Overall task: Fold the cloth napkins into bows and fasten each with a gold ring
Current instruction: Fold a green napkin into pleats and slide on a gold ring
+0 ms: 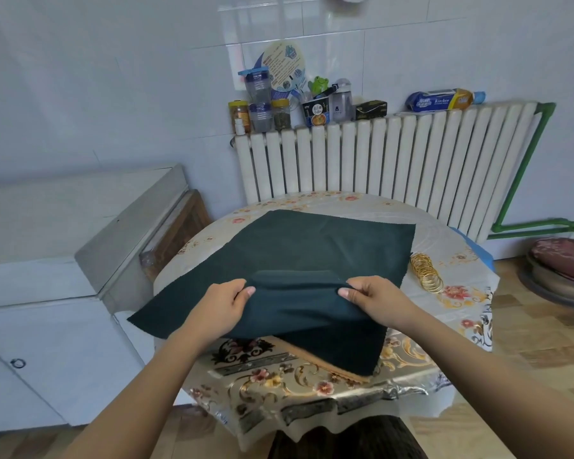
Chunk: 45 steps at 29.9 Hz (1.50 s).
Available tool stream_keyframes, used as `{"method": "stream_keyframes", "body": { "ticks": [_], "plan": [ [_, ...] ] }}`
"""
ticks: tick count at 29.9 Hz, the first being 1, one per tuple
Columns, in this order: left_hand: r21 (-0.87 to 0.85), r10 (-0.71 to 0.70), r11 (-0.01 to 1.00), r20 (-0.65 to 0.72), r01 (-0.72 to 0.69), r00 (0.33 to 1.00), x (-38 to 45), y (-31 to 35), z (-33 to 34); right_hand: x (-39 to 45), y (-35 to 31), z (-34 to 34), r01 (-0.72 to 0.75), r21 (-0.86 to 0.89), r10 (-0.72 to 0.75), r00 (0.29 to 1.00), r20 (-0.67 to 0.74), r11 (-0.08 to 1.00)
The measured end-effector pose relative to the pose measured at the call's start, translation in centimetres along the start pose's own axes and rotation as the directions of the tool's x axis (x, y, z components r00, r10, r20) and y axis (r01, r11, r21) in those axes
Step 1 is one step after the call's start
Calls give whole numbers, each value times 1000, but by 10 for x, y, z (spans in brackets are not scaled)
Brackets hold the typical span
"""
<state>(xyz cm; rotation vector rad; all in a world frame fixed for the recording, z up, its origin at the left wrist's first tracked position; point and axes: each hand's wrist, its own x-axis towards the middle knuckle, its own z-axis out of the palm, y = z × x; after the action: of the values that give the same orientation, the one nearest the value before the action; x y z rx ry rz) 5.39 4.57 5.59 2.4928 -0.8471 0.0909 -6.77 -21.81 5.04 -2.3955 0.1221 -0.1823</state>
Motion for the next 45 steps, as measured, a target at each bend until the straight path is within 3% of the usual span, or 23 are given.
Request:
{"method": "stream_keyframes", "body": {
  "ticks": [10,16,22,30,33,41,45],
  "plan": [
    [80,-56,996,223,39,973,-13,-5,-10,5,0,11,-87,62,79,988,132,994],
    [42,-100,994,102,96,990,9,-23,3,45,1,22,-109,-35,109,994,2,993],
    [-141,-283,950,-26,277,959,71,-40,27,113,8,38,-179,27,181,968,-173,984],
    [-349,-510,786,101,510,855,145,-76,78,200,32,78,-363,-20,359,927,-111,932],
    [-369,-531,775,63,513,845,166,-81,89,224,37,91,-340,-84,327,934,-142,937],
    [-208,-484,870,-191,447,854,228,-99,104,292,41,106,-212,-184,148,940,-307,960],
    [-228,-482,867,-164,443,860,252,-112,110,321,47,113,-185,-147,141,953,-269,972]
  ]
}}
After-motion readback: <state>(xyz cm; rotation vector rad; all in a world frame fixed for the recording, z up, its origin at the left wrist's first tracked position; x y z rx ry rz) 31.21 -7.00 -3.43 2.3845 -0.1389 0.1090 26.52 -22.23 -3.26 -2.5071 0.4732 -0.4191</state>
